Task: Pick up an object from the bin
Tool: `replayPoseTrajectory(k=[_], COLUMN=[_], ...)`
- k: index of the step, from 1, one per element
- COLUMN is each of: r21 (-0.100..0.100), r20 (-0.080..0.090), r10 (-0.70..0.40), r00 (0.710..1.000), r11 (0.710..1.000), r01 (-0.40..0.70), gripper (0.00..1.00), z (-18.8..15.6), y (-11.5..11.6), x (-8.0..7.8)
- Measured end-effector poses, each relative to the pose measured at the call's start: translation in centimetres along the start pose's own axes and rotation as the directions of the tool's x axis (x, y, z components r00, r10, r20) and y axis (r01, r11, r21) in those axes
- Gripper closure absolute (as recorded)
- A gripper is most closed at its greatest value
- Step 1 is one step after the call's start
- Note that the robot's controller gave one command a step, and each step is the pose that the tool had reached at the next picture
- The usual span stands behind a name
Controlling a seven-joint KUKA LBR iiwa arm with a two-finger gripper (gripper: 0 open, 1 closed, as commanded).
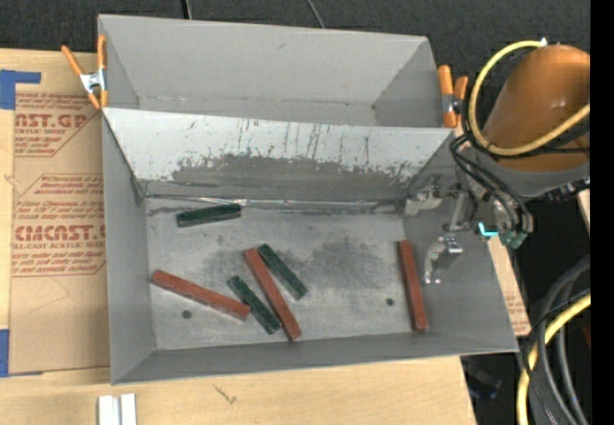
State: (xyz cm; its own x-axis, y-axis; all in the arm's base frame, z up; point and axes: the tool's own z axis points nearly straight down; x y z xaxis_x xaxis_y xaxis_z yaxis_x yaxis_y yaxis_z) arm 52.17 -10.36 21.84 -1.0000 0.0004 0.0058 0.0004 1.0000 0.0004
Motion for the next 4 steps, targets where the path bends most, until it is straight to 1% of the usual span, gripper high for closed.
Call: replayPoseTrajectory(k=[1,2,3,4], r21=[0.001,0.002,0.002,0.003], r20=[0.007,0.015,0.004,0.007], r10=[-0.001,-0.052,-0.261,-0.456], r00=[1.0,0.999,0.965,0.89], r11=[1.0,0.999,0.965,0.89], r01=[0.001,0.052,0.261,0.456], gripper=[0.0,0.0,0.0,0.0], z=[-0.4,2.8,5.6,4.0], y=[0.0,-2.4,-4.3,-4.2], x=[-0.2,-0.5,-1.2,-1.1])
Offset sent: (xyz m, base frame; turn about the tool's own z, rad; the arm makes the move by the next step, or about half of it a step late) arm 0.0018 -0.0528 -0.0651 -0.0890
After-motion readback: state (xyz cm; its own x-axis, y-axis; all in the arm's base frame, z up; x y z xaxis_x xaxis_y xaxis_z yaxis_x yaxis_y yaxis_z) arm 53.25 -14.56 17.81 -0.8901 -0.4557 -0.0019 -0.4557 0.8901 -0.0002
